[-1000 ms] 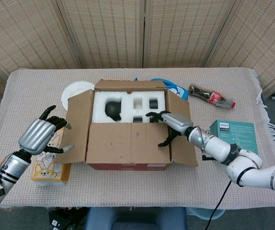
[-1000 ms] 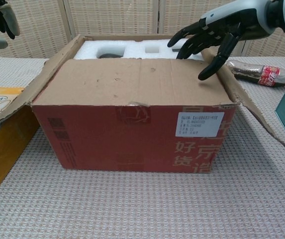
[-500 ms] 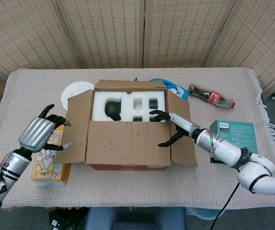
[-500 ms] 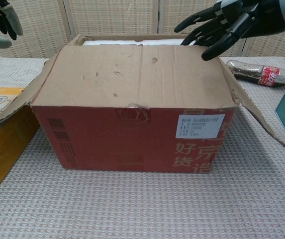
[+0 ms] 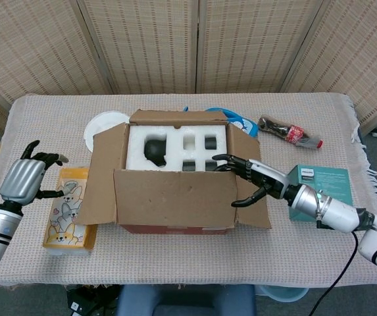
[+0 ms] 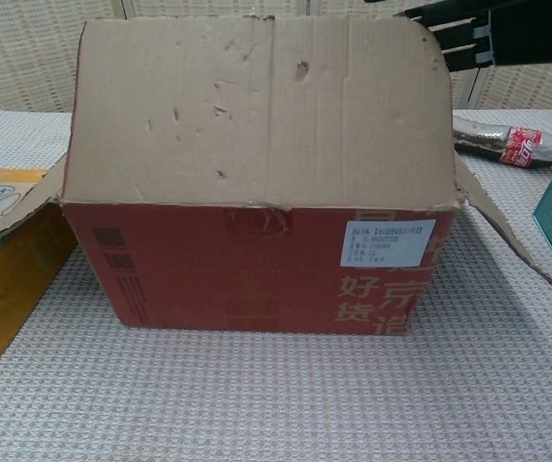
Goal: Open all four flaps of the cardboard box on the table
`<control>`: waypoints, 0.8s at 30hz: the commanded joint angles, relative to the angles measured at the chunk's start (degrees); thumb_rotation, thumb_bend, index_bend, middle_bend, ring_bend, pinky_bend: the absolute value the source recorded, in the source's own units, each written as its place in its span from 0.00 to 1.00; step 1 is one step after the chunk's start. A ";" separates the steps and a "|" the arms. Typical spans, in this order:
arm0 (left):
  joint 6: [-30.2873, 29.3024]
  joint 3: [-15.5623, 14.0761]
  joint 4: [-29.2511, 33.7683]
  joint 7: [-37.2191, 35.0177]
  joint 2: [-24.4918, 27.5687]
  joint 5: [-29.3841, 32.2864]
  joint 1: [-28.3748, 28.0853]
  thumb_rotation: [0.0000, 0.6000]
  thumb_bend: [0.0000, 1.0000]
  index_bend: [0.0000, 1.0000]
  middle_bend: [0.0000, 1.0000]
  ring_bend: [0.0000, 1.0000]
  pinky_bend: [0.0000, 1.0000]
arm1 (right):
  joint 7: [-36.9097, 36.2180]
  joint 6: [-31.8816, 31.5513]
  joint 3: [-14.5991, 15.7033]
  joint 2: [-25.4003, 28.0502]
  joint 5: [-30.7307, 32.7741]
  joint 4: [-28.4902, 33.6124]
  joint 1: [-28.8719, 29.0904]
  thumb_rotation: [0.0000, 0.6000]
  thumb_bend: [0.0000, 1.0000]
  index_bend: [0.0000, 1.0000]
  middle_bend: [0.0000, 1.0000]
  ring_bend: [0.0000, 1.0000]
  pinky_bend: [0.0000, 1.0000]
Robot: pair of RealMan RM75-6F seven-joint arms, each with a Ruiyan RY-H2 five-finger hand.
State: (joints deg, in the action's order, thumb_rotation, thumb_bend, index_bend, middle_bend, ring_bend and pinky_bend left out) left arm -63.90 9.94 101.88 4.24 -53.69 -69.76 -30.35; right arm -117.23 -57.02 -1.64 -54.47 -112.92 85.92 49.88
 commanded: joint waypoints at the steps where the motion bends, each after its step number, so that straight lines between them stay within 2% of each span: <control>1: -0.81 -0.19 -0.84 0.13 -0.34 0.69 0.80 0.52 0.25 0.35 0.42 0.33 0.00 | -11.74 -13.65 8.01 -2.32 -6.12 -8.06 0.68 1.00 0.13 0.09 0.24 0.20 0.00; 5: -1.78 -0.39 -1.91 0.11 -0.81 2.09 2.12 0.51 0.25 0.35 0.42 0.33 0.00 | -15.21 -20.05 10.76 -4.06 -6.58 -11.29 -0.07 1.00 0.13 0.08 0.22 0.19 0.00; 12: -2.94 -0.54 -3.24 0.11 -1.37 3.03 3.66 0.51 0.25 0.35 0.42 0.33 0.00 | -16.93 -27.99 14.24 -5.44 -7.51 -12.80 -0.97 1.00 0.13 0.09 0.19 0.18 0.00; 18: -3.34 -0.36 -3.68 -0.01 -1.52 3.18 4.32 0.51 0.25 0.35 0.42 0.32 0.00 | -14.12 -31.68 16.38 -4.58 -8.31 -11.09 -0.93 1.00 0.13 0.08 0.17 0.17 0.00; 24: -3.78 -0.45 -3.51 0.14 -1.53 2.72 4.98 0.51 0.25 0.35 0.42 0.32 0.00 | -7.53 -33.57 18.91 -2.53 -10.49 -7.87 -1.10 1.00 0.13 0.07 0.16 0.15 0.00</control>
State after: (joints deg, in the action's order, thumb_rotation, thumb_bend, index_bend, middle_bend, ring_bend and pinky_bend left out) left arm -67.67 9.50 98.36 4.36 -55.22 -67.03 -25.38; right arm -126.78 -89.85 16.22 -57.85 -122.35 76.87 48.87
